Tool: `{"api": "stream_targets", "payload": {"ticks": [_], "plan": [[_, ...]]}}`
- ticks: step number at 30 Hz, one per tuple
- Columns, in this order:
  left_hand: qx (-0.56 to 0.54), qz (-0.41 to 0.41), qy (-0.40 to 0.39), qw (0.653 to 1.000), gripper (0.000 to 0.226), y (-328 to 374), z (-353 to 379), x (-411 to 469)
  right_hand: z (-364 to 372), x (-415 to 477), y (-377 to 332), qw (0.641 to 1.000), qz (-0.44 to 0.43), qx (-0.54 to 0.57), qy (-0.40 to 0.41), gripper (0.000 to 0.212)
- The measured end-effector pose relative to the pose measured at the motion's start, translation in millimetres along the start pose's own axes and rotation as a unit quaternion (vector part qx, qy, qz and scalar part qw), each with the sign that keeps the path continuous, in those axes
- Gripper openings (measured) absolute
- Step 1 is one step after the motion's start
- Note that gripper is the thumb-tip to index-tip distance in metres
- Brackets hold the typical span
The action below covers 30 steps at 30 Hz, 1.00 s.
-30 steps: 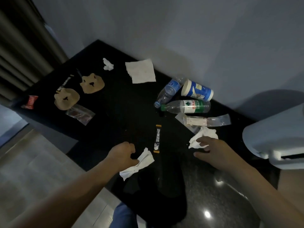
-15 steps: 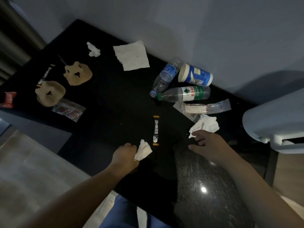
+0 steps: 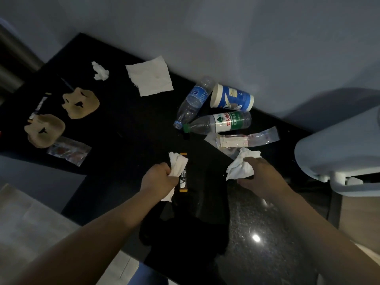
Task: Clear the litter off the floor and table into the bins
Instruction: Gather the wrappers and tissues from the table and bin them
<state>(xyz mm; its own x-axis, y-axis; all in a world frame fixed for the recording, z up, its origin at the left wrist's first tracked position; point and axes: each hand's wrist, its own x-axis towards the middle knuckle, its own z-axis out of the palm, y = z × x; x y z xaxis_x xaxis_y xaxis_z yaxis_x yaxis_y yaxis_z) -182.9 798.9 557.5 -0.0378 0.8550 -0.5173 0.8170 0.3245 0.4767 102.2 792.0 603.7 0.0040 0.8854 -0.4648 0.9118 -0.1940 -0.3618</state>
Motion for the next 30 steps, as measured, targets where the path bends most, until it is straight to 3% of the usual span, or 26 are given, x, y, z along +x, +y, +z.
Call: {"api": "stream_targets", "payload": {"ticks": [6,11,26,30], "plan": [[0.050,-0.042,-0.006,0.998,0.064,21,22,7,-3,53,15,0.990,-0.029,-0.138,0.004,0.113],[0.046,-0.046,0.024,0.998,0.068,30,31,10,5,86,31,0.981,-0.024,-0.190,-0.036,0.128],[0.075,-0.061,0.046,0.994,0.073,45,40,27,38,73,40,0.990,0.026,-0.098,0.099,0.083],[0.051,-0.060,0.037,0.996,0.068,47,40,28,38,72,38,0.994,0.033,-0.043,0.093,0.075]]}}
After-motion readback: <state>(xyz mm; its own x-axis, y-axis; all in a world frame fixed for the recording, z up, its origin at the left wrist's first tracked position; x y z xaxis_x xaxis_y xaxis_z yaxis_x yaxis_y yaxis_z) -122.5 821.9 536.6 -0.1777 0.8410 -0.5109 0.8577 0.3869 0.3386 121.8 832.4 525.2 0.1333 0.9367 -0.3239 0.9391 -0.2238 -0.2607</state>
